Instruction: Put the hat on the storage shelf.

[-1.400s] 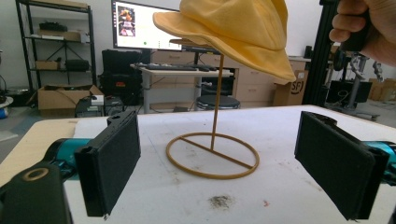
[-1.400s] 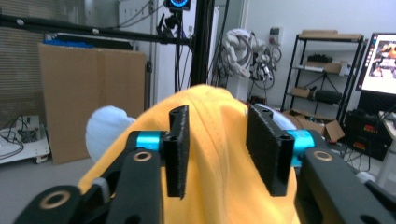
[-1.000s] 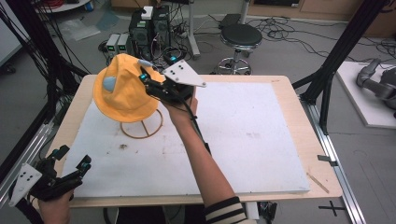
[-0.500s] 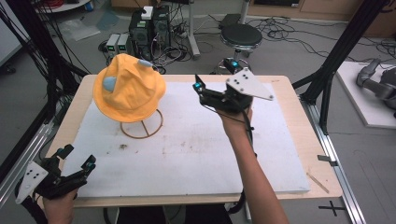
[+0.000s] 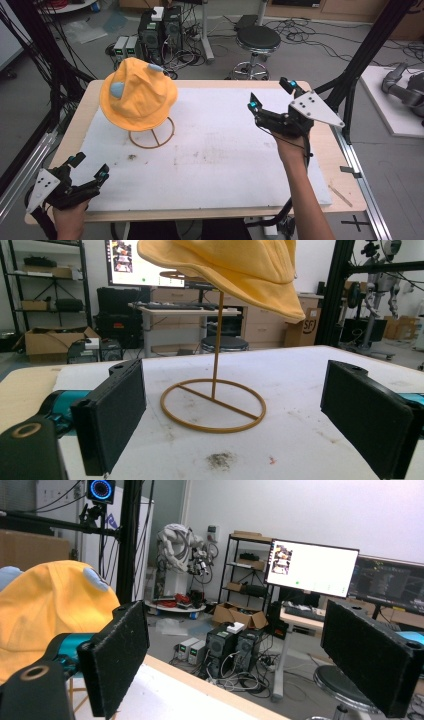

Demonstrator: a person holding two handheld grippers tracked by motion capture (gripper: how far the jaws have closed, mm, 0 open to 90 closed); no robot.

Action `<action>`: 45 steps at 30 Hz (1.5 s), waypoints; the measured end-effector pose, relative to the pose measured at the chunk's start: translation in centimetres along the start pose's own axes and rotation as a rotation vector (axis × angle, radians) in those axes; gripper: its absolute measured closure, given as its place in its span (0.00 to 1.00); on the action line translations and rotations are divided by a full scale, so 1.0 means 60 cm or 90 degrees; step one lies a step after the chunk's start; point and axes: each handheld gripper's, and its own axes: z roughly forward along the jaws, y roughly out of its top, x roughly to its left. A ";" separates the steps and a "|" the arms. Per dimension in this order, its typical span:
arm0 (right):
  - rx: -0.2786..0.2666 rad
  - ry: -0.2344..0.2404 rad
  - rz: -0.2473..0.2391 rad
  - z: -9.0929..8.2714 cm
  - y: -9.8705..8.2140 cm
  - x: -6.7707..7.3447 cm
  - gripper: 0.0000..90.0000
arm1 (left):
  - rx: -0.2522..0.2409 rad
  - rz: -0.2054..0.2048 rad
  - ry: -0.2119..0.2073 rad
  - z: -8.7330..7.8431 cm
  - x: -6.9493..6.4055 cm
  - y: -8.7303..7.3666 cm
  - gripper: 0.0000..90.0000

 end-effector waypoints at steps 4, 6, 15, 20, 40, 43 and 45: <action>-0.001 -0.007 0.026 -0.029 -0.019 -0.021 0.13 | 0.000 -0.003 -0.001 0.004 0.001 -0.001 0.13; 0.006 -0.015 0.033 -0.043 -0.033 -0.031 0.13 | 0.001 -0.004 -0.002 0.005 0.001 -0.001 0.13; 0.043 -0.065 0.075 -0.107 -0.119 -0.074 0.13 | 0.004 -0.004 -0.004 0.013 0.000 -0.003 0.13; 0.053 -0.081 0.098 -0.127 -0.159 -0.082 0.13 | 0.007 -0.004 -0.004 0.016 0.001 -0.005 0.13; 0.107 -0.060 0.101 -0.156 -0.252 -0.072 0.13 | 0.021 -0.010 -0.011 0.039 0.000 -0.014 0.13; 0.121 -0.058 0.096 -0.155 -0.261 -0.073 0.13 | 0.030 -0.005 -0.010 0.043 0.000 -0.017 0.13; 0.124 -0.061 0.097 -0.154 -0.267 -0.076 0.13 | 0.031 -0.003 -0.007 0.042 -0.001 -0.017 0.13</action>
